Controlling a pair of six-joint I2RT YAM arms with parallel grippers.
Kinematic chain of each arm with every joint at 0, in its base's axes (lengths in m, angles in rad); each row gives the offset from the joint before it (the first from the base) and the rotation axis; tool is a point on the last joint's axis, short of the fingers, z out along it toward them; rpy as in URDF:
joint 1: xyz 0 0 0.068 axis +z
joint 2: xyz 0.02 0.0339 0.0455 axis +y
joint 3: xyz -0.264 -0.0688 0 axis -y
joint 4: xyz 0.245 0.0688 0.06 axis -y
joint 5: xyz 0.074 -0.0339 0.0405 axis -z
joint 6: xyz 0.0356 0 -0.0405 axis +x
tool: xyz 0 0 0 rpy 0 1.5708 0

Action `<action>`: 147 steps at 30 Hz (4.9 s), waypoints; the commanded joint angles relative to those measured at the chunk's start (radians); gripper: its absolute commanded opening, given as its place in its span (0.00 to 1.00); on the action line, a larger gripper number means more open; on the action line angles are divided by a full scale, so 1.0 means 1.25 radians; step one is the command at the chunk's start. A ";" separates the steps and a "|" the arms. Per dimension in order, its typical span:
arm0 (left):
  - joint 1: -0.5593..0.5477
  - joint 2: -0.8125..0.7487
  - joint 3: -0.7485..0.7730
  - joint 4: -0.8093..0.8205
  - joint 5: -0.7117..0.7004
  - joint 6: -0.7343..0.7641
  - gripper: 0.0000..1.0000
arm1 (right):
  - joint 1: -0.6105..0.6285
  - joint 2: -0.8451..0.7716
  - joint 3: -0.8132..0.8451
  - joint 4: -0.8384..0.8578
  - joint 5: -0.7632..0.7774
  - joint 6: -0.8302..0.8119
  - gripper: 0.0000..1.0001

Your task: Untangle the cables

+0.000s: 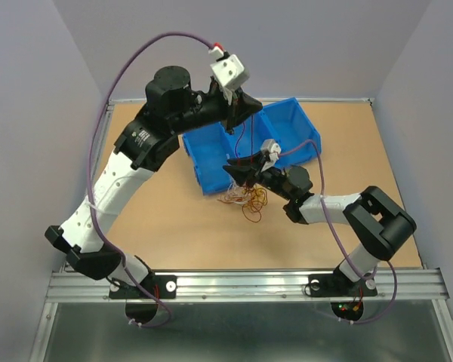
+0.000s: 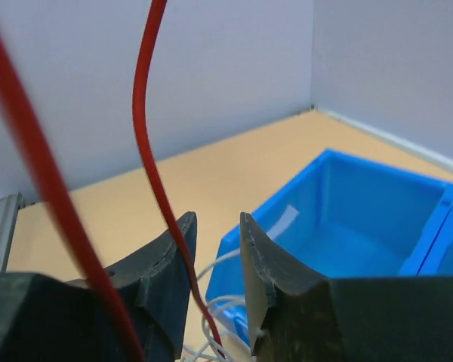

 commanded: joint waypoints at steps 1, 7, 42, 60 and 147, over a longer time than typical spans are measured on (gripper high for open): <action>-0.002 0.002 0.310 0.068 -0.192 -0.023 0.00 | 0.009 0.069 -0.106 0.150 -0.006 0.027 0.28; -0.002 -0.069 0.315 0.160 -0.366 -0.046 0.00 | 0.008 0.143 -0.154 0.203 0.059 0.039 0.25; -0.020 -0.117 -0.799 0.351 0.138 0.282 0.95 | 0.008 -0.078 -0.374 0.306 0.165 0.043 0.08; -0.051 0.066 -0.716 0.336 0.069 0.266 0.00 | 0.008 -0.099 -0.385 0.306 0.170 0.040 0.07; 0.291 -0.219 -0.397 0.542 -0.019 -0.146 0.00 | 0.009 -0.198 -0.471 0.276 0.298 -0.015 0.80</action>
